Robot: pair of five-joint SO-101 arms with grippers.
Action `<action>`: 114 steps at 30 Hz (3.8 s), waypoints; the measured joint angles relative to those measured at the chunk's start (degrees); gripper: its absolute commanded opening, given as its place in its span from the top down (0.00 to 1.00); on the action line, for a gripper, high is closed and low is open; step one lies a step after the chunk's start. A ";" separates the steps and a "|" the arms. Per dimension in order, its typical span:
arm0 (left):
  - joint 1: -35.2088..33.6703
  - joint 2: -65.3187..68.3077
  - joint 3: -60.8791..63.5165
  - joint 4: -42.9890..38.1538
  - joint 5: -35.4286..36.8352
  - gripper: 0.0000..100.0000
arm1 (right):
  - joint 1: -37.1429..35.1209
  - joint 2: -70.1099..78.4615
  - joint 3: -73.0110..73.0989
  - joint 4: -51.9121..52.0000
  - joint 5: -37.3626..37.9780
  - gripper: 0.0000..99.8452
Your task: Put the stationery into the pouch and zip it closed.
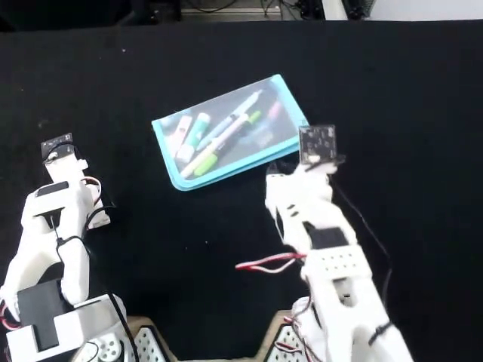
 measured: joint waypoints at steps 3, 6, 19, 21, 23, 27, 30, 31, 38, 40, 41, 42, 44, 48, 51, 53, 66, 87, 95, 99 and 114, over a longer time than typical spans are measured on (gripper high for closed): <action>0.00 0.00 0.00 0.00 0.00 0.97 | 0.00 -5.36 2.90 0.00 0.00 0.95; 0.00 0.00 0.00 0.00 0.00 0.97 | 0.00 -9.23 4.66 0.09 0.00 0.95; 0.00 -8.09 6.86 -2.64 0.00 0.97 | 0.00 -12.48 6.15 0.09 0.00 0.95; 0.00 -12.22 10.37 -3.96 0.00 0.97 | 0.00 -12.48 6.15 0.09 0.00 0.95; 0.00 -16.18 12.75 -4.57 0.00 0.97 | 0.00 -12.48 6.15 0.09 0.00 0.95; 0.18 -20.84 15.30 -4.84 0.00 0.97 | 0.00 -12.48 6.15 0.09 0.00 0.95; 0.35 -21.89 15.30 -4.84 0.00 0.97 | 0.00 -12.48 6.15 0.09 0.00 0.95; 0.35 -22.07 15.30 -4.84 0.00 0.97 | -0.53 -12.57 6.51 0.09 0.00 0.95; 0.44 -22.33 15.30 -4.84 0.00 0.97 | -1.67 -12.57 7.65 0.09 0.00 0.95; 0.44 -22.33 15.30 -4.84 0.00 0.97 | -1.14 -12.57 7.65 0.09 0.00 0.95; 0.44 -22.33 15.30 -4.84 0.00 0.97 | -0.62 -12.57 7.65 0.09 0.00 0.95; 0.44 -22.33 15.30 -4.84 0.00 0.97 | -0.18 -12.57 7.65 0.09 0.00 0.95; 0.44 -22.33 15.30 -4.84 0.00 0.97 | 0.53 -12.57 7.65 0.09 0.00 0.95; 0.44 -22.51 15.30 -4.84 0.00 0.97 | 0.70 -12.57 7.65 0.09 0.00 0.95; 0.44 -25.32 16.62 -4.75 0.00 0.97 | 0.70 -12.57 7.65 0.09 0.00 0.95; 0.35 -28.84 18.37 -4.40 0.00 0.97 | 0.70 -13.71 7.65 0.09 0.00 0.95; 0.35 -51.08 28.13 -3.87 0.00 0.97 | 0.70 -37.98 15.65 8.26 0.00 0.95; 1.49 -73.76 34.20 5.98 0.18 0.97 | 0.70 -51.43 17.41 21.45 2.46 0.95; 7.38 -90.73 37.89 14.24 -2.11 0.97 | 0.70 -51.43 17.41 21.45 2.55 0.95; 7.47 -90.29 37.89 14.24 -2.20 0.97 | 0.70 -51.43 17.41 21.45 2.55 0.95; 7.47 -90.20 43.69 14.51 -11.96 0.97 | 6.95 -51.43 17.41 31.30 2.90 0.95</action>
